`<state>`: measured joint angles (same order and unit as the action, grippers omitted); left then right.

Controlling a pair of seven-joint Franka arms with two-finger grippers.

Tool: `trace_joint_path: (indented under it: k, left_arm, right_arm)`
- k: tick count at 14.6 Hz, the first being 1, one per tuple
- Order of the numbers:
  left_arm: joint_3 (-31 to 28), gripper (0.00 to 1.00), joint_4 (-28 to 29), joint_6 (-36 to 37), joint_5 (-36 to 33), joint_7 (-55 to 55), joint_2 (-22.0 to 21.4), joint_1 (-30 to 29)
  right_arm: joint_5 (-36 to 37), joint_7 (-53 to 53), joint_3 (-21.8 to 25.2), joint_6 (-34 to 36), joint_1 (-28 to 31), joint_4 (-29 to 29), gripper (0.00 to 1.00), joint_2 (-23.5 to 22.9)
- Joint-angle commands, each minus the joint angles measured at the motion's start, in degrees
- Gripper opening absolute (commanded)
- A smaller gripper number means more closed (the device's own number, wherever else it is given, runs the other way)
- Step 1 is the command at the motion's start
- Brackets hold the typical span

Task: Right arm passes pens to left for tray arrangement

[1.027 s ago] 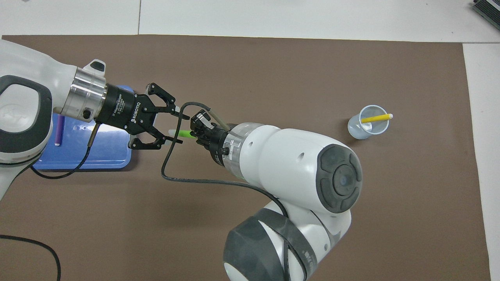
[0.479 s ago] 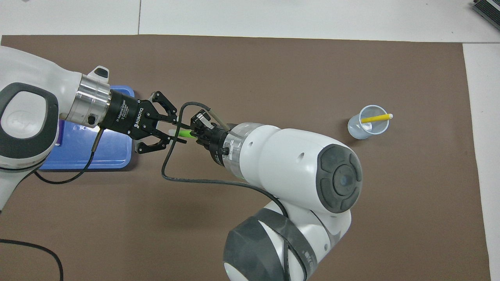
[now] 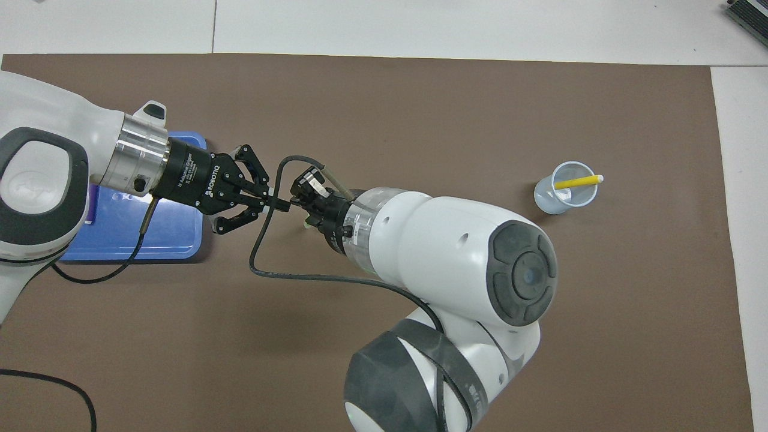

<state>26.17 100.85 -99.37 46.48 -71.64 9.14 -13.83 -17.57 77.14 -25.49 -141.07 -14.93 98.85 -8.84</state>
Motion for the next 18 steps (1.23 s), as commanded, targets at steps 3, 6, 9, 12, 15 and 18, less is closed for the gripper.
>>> trace_joint_path:
  k: [3,6,9,12,15,18]
  left_arm:
    - [-0.5,0.00,1.9,-1.4,0.8,0.3,-1.8,0.3]
    - [-0.6,0.00,1.9,-1.4,0.5,0.5,-1.8,0.3]
    - [-0.7,0.97,1.8,-1.1,0.1,0.3,-1.8,0.2]
    - [-0.7,0.99,1.8,-1.0,-1.5,0.5,-1.8,0.2]
    - [-0.6,0.99,1.8,-0.9,-7.8,5.1,-1.8,0.2]
    - [-0.7,0.99,2.0,-0.4,-8.2,7.3,-1.9,-0.5]
  right_arm:
    - [0.8,-0.2,-0.1,0.0,-0.1,-1.2,0.31,-0.9]
    - [2.1,-1.1,-0.1,0.4,0.7,-1.3,0.31,-0.9]
    - [2.3,-3.6,0.0,1.1,0.8,-1.4,0.31,-1.0]
    - [2.3,-8.2,0.3,2.3,1.4,-1.5,0.31,-1.0]
    - [2.6,-11.4,0.3,2.8,1.7,-1.5,0.31,-0.9]
    - [2.6,-18.8,0.3,7.5,3.2,-1.6,0.31,-0.7]
